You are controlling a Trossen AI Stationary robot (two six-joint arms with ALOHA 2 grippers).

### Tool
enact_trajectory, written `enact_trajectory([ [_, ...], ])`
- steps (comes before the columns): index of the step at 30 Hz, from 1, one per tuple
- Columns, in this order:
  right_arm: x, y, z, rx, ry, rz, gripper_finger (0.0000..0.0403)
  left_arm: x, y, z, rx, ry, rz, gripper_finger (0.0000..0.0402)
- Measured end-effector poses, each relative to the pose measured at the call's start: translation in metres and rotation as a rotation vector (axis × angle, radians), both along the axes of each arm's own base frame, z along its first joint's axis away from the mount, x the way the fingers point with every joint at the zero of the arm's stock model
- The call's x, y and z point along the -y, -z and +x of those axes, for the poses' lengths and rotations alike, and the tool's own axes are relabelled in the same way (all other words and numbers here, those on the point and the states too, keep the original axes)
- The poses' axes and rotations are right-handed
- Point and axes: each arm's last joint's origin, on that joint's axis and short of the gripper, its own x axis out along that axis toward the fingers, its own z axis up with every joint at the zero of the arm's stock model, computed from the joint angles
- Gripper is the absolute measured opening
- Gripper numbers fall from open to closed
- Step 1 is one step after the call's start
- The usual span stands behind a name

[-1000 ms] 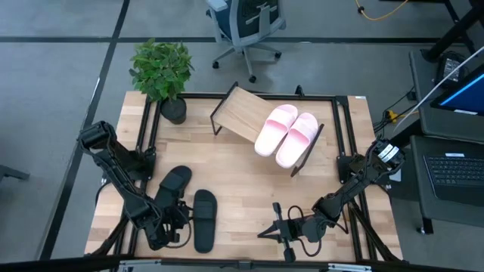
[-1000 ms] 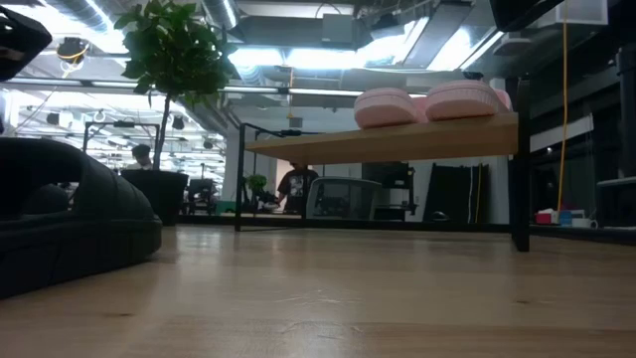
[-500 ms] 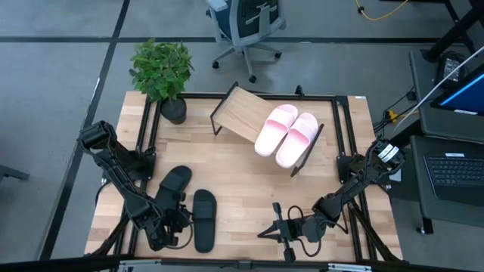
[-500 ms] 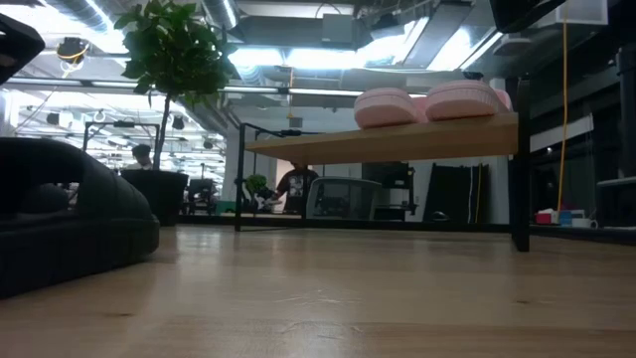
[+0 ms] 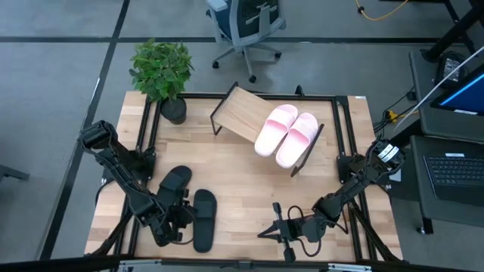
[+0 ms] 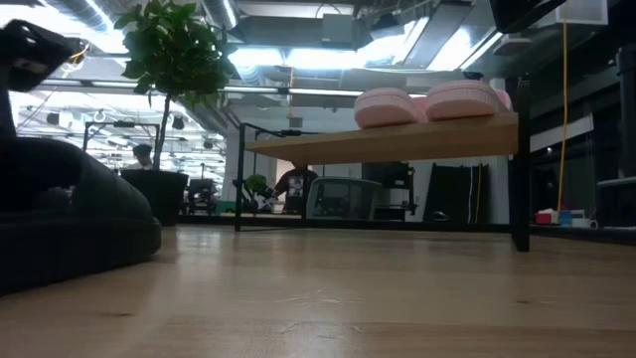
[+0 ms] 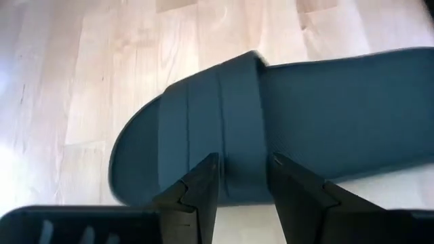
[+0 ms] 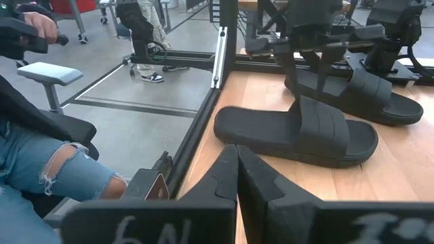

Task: Pick and place slides into the shelf
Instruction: Put the right black slide on the shelf

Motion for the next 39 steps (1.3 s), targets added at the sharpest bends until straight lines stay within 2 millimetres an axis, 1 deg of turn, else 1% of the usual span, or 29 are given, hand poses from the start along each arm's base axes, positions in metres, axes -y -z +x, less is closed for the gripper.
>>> enact_trajectory([
  [6, 0.0, 0.0, 0.0, 0.0, 0.0, 0.0, 0.0004, -0.009, 0.006, 0.004, -0.018, -0.011, 0.027, 0.0121],
  [12, 0.0, 0.0, 0.0, 0.0, 0.0, 0.0, 0.0004, -0.02, 0.007, 0.011, 0.019, -0.027, 0.15, 0.0121],
  [22, 0.0, 0.0, 0.0, 0.0, 0.0, 0.0, 0.0004, -0.036, 0.007, 0.022, -0.003, -0.08, 0.191, 0.0121],
  [39, 0.0, 0.0, 0.0, -0.001, 0.001, 0.001, 0.0004, -0.037, 0.008, 0.022, -0.028, -0.073, 0.178, 0.0121],
])
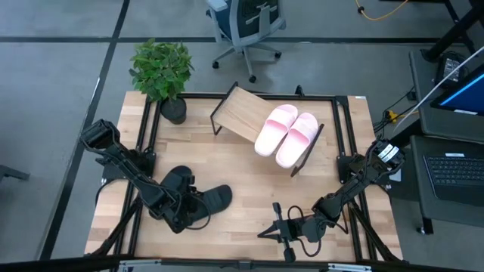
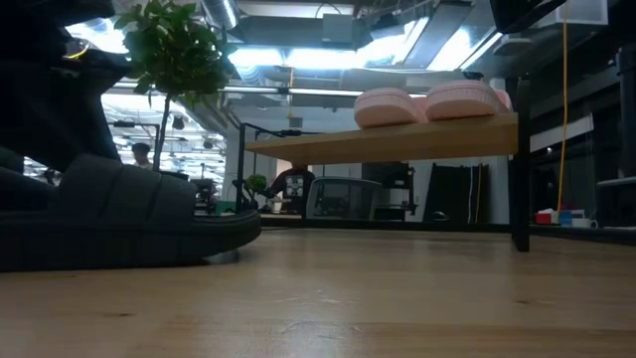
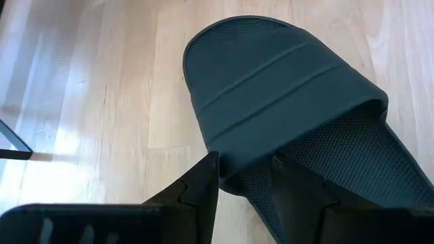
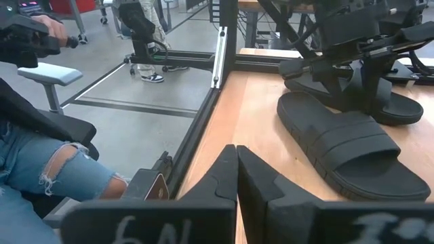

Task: Pick and place slides into the shelf
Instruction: Put the right black slide on the shelf

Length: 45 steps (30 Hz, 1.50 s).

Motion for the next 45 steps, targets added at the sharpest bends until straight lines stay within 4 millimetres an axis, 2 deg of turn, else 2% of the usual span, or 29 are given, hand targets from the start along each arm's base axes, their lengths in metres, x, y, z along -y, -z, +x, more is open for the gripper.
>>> enact_trajectory([
  [20, 0.0, 0.0, 0.0, 0.0, 0.0, -0.001, 0.0004, -0.004, 0.001, -0.003, -0.053, 0.013, 0.038, 0.0121],
  [38, 0.0, 0.0, 0.0, 0.0, 0.0, -0.001, 0.0004, -0.021, 0.001, 0.012, -0.03, -0.093, 0.022, 0.0121],
  [45, 0.0, 0.0, 0.0, 0.0, 0.0, -0.001, 0.0004, -0.017, 0.0, 0.015, -0.03, -0.038, -0.017, 0.0121],
])
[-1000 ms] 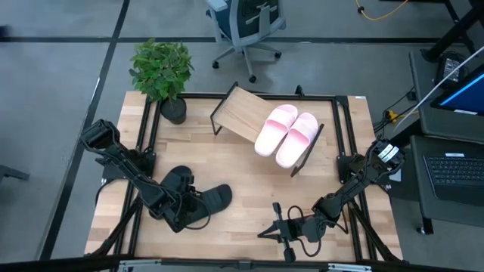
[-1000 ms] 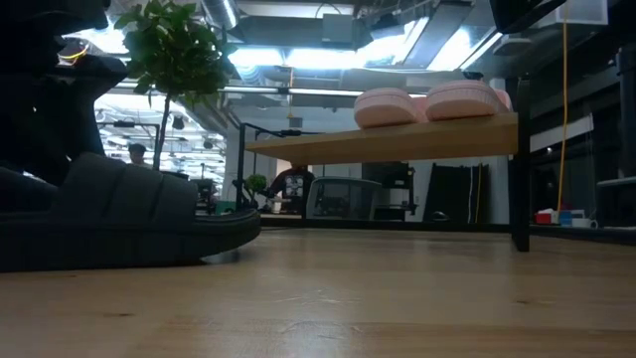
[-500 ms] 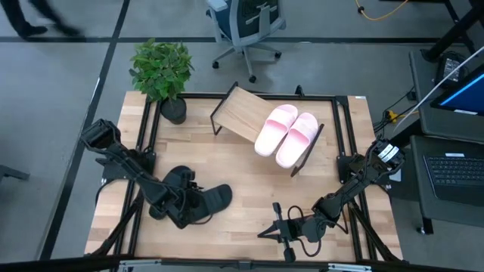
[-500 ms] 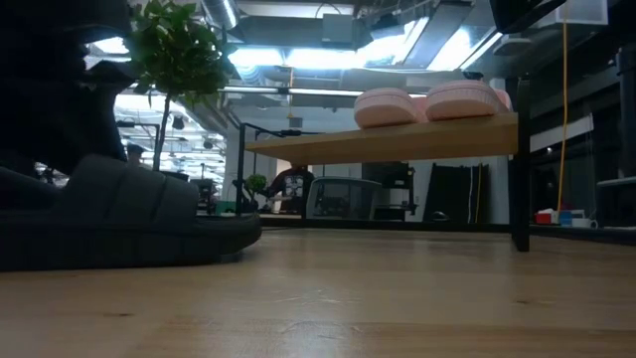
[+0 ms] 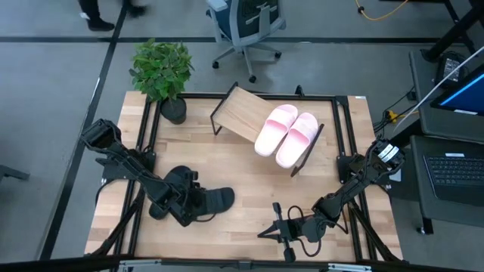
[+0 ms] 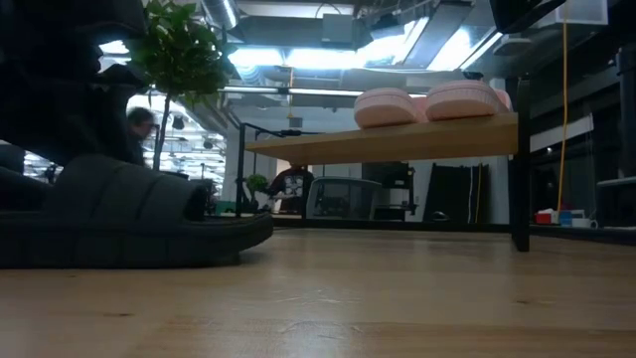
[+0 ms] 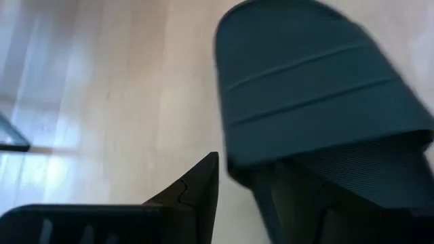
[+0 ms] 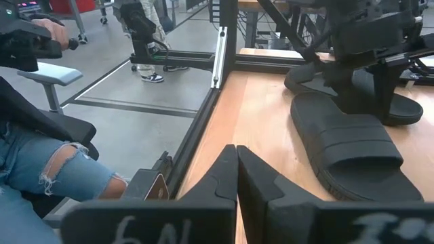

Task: Pick and place slides into the shelf
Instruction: Put the right black slide on the shelf

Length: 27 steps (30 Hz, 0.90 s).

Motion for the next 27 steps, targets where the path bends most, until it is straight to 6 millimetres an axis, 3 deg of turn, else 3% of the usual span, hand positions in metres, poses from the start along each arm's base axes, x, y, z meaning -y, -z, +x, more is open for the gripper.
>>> enact_trajectory([
  [12, 0.0001, 0.0, 0.0001, 0.0, 0.0, 0.0, 0.0004, 0.0018, -0.001, 0.0022, 0.009, 0.042, 0.007, 0.0119],
  [15, 0.0, 0.0, 0.0, 0.0, 0.0, 0.0, 0.0004, 0.0018, -0.001, 0.0022, 0.01, 0.039, 0.006, 0.0098],
  [21, 0.0001, 0.0, 0.0001, 0.0, 0.0, 0.0, 0.0004, 0.002, -0.001, 0.0022, 0.007, 0.041, 0.0, 0.0013],
  [27, 0.0001, 0.0, 0.0001, 0.0, 0.001, 0.0, 0.0004, 0.0022, -0.001, 0.0021, 0.008, 0.031, -0.015, 0.0005],
])
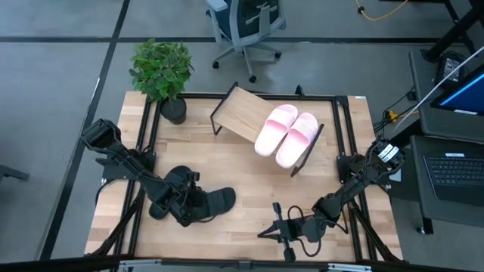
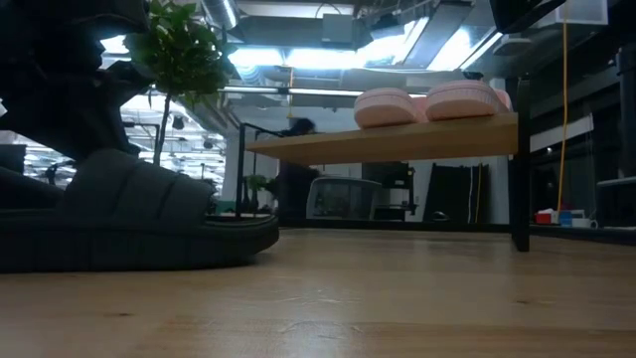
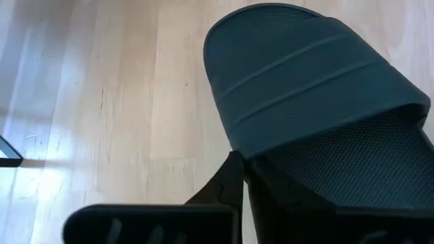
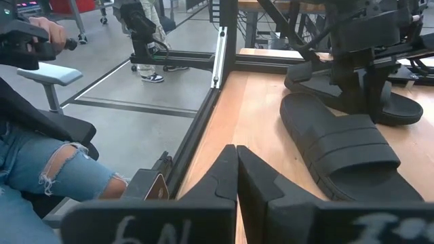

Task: Pick and place slides into the shelf
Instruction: Put the right black slide on the shelf

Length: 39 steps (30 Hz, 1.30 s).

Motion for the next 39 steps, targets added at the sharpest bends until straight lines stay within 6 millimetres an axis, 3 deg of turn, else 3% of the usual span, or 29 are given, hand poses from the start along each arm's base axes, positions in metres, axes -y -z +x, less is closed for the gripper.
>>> enact_trajectory([
  [9, -0.0001, 0.0, -0.0001, 0.0, 0.0, 0.0, 0.0004, 0.0002, 0.0001, 0.0, -0.001, -0.003, -0.009, 0.0006],
  [28, 0.0, 0.0, 0.0, 0.0, 0.0, 0.0, 0.0004, 0.0005, -0.0003, 0.0008, 0.019, -0.024, -0.019, 0.0094],
  [39, 0.0, 0.0, 0.0, 0.0, 0.0, 0.0, 0.0004, 0.0013, -0.0017, 0.003, 0.06, -0.037, -0.016, 0.011],
])
